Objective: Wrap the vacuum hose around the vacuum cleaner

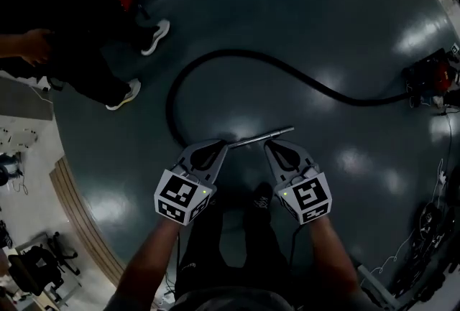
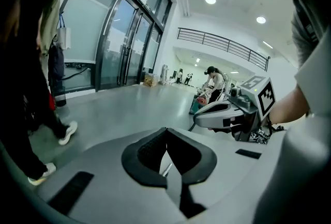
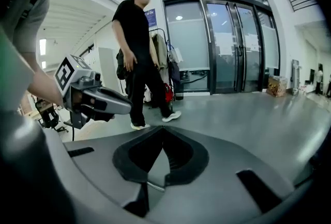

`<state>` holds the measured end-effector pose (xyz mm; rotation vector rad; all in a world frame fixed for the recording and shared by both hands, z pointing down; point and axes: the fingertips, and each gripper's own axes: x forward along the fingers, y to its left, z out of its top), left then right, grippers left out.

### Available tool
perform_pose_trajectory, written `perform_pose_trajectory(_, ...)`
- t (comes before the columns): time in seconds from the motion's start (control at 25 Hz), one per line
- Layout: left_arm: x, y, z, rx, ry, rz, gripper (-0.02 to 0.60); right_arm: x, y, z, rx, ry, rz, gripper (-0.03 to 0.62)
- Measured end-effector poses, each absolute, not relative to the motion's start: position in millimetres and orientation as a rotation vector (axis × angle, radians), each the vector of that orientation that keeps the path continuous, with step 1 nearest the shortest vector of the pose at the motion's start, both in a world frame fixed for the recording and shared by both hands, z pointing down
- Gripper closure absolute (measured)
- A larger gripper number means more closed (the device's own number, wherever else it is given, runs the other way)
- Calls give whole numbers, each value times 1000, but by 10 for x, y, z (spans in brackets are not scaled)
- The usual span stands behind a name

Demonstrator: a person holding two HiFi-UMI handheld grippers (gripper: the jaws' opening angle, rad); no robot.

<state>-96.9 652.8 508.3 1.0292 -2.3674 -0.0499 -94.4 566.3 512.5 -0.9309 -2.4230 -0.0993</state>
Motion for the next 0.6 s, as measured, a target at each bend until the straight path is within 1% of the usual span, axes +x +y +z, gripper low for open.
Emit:
perform_pose_trajectory(0.2, -1016, 6471, 6231, 997, -2320, -63, 574, -934, 5549, 6310, -959, -2283, -139, 588)
perform_pose_trajectory(0.36, -926, 6606, 7140, 971, -2253, -54, 574, -873, 5638, 7248, -990, -2175, -210, 586)
perform_pose_trajectory(0.44, -850, 6716, 7572, 943, -2223, -58, 574, -806, 5729, 7752, -1018, -2106, -239, 534)
perform_pose_trajectory(0.6, -706, 6827, 8444, 916, -2164, -55, 574, -723, 5782, 8719, -1029, -2001, -302, 533)
